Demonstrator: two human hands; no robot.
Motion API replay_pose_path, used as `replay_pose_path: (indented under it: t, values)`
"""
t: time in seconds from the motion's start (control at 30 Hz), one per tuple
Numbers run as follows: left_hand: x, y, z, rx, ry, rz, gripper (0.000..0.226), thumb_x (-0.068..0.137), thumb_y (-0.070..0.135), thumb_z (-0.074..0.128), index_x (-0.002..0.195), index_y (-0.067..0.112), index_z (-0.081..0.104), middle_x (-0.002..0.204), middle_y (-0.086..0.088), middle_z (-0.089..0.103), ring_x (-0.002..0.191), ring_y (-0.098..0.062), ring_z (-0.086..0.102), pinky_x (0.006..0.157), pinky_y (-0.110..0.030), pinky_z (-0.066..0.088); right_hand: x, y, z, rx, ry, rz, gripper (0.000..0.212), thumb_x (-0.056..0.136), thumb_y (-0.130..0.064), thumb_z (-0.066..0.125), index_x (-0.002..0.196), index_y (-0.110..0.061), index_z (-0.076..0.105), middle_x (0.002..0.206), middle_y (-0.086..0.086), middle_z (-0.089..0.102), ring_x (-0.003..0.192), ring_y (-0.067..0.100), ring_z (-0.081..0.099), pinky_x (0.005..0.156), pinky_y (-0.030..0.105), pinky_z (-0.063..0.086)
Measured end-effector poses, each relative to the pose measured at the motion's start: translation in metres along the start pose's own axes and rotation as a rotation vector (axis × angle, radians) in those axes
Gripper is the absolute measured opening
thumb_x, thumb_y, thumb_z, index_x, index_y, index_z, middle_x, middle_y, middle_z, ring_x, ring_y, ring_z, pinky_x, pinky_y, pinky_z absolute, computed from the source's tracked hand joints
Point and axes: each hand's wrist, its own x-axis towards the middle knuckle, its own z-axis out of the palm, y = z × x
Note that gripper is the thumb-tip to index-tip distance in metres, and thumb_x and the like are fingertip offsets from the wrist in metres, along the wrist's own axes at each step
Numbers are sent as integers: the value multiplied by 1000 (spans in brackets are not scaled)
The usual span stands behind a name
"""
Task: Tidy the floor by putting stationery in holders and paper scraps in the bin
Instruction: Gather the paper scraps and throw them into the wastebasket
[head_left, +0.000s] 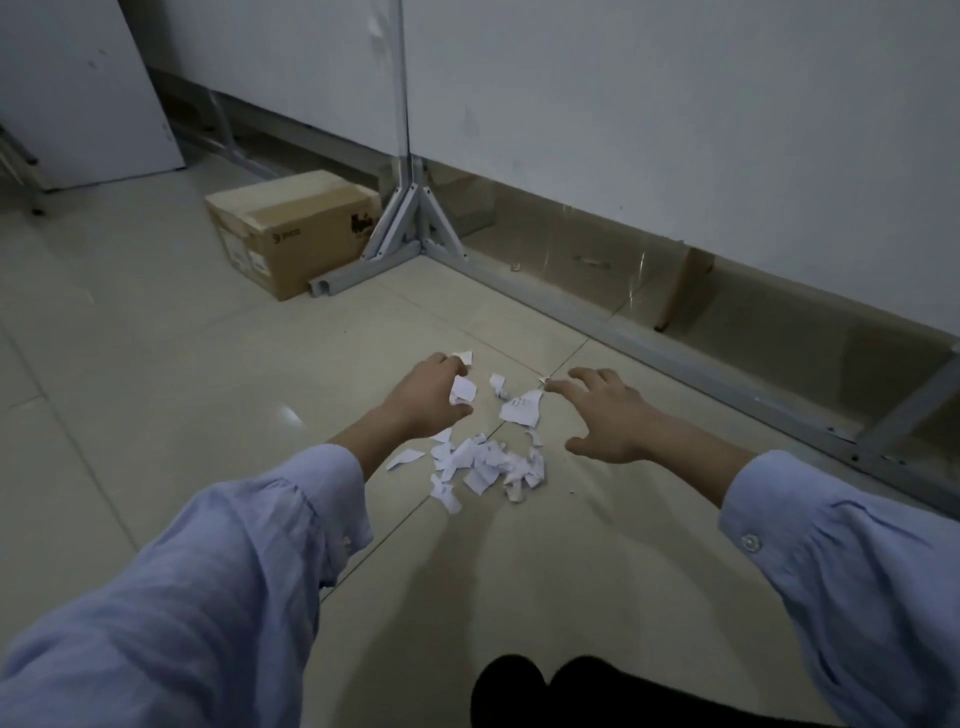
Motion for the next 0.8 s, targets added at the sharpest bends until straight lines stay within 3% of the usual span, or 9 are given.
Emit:
replay_pose_path:
  t: [0.13, 0.33, 0.47, 0.57, 0.67, 0.8]
  values:
    - [10, -22, 13, 18, -128, -43, 62, 79, 34, 72, 130, 10, 44, 129, -13, 49, 116, -29, 49, 95, -36, 42, 27, 17, 23, 85, -122, -10, 91, 79, -41, 71, 150, -29, 14, 158, 9, 10, 143, 32, 18, 111, 48, 31]
    - [4, -55, 44, -18, -187, -202, 79, 74, 39, 75, 137, 10, 37, 139, -14, 40, 124, -29, 44, 101, -37, 40, 64, 28, 69, 171, -257, -8, 112, 72, -52, 75, 152, -26, 1, 161, 10, 3, 146, 31, 13, 116, 46, 25]
    - [-25, -75, 81, 52, -319, -340, 114, 63, 54, 78, 148, 11, 15, 155, -12, 15, 143, -31, 16, 115, -43, 25, 77, 25, 95, 126, -342, -33, 125, 67, -63, 73, 150, -30, -15, 161, 7, -12, 148, 33, -1, 117, 55, 14]
    - [-38, -85, 102, 117, -363, -434, 136, 53, 71, 74, 150, 18, -5, 159, -8, -13, 146, -31, -12, 118, -51, 7, 82, 20, 107, 129, -381, -60, 130, 65, -68, 71, 146, -33, -26, 158, 5, -24, 147, 32, -13, 116, 57, 5]
    - [-40, -86, 112, 96, -392, -485, 141, 53, 75, 70, 147, 21, -22, 154, -9, -30, 143, -32, -24, 115, -55, -2, 85, 17, 116, 109, -415, -95, 134, 64, -70, 69, 142, -32, -33, 155, 4, -33, 145, 31, -22, 115, 57, -2]
    - [-30, -81, 123, 30, -378, -473, 142, 56, 74, 69, 145, 19, -27, 152, -10, -34, 142, -31, -27, 115, -55, -6, 92, 18, 128, 127, -414, -124, 131, 67, -73, 65, 143, -30, -34, 151, 2, -40, 143, 28, -29, 114, 55, -7]
